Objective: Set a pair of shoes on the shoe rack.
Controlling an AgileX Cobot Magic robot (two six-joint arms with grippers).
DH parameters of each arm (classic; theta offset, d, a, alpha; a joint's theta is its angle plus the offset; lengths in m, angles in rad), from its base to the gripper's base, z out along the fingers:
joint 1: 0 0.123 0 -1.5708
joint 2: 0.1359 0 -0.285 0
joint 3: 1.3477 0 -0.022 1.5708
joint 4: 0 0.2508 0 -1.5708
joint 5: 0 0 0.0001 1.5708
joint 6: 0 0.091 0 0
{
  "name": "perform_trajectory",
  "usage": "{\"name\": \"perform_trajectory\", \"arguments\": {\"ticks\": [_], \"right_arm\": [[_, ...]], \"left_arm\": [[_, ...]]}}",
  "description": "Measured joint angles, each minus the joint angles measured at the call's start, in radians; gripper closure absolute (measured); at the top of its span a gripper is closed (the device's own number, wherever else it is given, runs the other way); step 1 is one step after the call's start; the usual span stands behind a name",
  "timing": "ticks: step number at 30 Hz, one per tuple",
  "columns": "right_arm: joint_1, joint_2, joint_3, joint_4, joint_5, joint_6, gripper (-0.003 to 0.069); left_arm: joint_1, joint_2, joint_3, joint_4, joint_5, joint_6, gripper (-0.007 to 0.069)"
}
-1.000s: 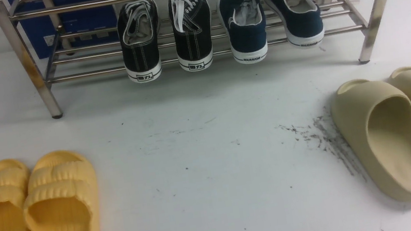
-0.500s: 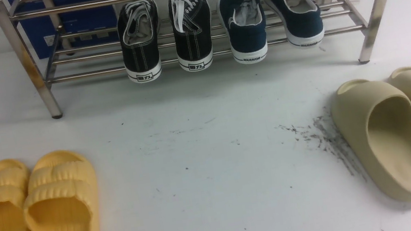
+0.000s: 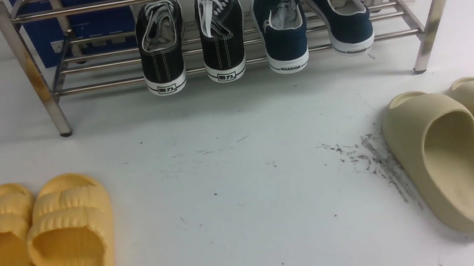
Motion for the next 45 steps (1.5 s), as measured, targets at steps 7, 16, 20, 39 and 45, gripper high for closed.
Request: {"name": "perform_trajectory", "arguments": {"ticks": [7,16,20,39,45], "right_arm": [[-0.003,-0.011,-0.003,-0.019,0.016,0.014,0.0661],[-0.003,-0.011,-0.003,-0.023,0.017,0.014,0.0657],[-0.003,-0.011,-0.003,-0.023,0.017,0.015,0.0654],[-0.003,-0.011,-0.004,-0.023,0.018,0.018,0.064],[-0.003,-0.011,-0.004,-0.023,0.018,0.018,0.0638]], "left_arm": [[0.0,-0.001,0.0,0.0,0.001,0.0,0.0386],[0.0,-0.001,0.0,0.0,0.001,0.0,0.0386],[0.0,-0.001,0.0,0.0,0.001,0.0,0.0386],[0.001,-0.001,0.0,0.0,0.001,0.0,0.0386],[0.002,-0.001,0.0,0.0,0.001,0.0,0.0386]]}}
